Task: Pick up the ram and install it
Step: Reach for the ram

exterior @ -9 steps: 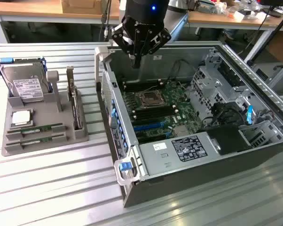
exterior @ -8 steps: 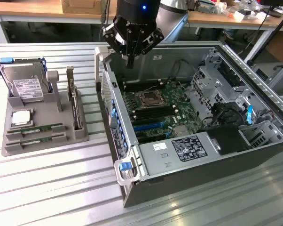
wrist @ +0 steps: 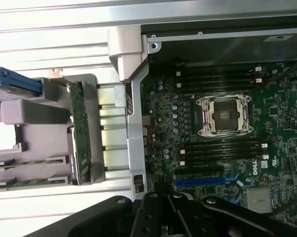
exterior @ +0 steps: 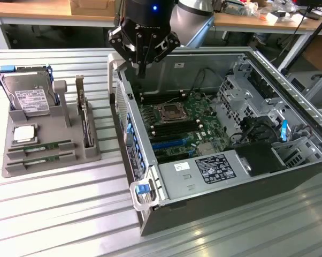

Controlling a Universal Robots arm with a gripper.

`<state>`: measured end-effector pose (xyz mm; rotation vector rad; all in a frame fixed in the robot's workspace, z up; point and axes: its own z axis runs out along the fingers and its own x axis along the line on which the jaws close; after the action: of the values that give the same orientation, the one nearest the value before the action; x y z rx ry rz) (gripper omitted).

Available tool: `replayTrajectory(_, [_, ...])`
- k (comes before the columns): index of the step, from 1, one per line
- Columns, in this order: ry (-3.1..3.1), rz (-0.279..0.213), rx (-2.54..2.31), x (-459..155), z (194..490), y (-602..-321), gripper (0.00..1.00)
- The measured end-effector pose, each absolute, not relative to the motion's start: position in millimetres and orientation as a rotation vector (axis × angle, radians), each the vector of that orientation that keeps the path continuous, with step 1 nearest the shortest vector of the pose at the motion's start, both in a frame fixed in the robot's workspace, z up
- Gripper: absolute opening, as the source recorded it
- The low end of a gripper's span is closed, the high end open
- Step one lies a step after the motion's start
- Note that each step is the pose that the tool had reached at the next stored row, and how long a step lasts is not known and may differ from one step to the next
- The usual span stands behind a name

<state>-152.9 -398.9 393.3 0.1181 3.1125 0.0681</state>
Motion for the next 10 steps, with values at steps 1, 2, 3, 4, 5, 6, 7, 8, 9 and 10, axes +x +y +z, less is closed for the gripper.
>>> replayTrajectory(1, [3.112,0.068,0.118,-153.8,393.3,-398.9,0.11])
replayTrajectory(2, [3.112,0.068,0.118,-154.6,393.3,-398.9,0.11])
replayTrajectory(3, [3.112,0.068,0.118,-156.5,393.3,-398.9,0.11])
replayTrajectory(4, [3.112,0.068,0.118,-157.6,393.3,-398.9,0.11])
replayTrajectory(5, [3.112,0.068,0.118,-159.1,393.3,-398.9,0.11])
replayTrajectory(6, [3.112,0.068,0.118,-160.7,393.3,-398.9,0.11])
replayTrajectory(7, [3.112,0.068,0.118,-162.4,393.3,-398.9,0.11])
replayTrajectory(8, [3.113,0.068,0.118,-164.3,393.3,-398.9,0.11])
replayTrajectory(9, [3.112,0.068,0.118,-165.4,393.3,-398.9,0.11])
replayTrajectory(10, [3.113,0.068,0.118,-167.0,393.3,-398.9,0.11])
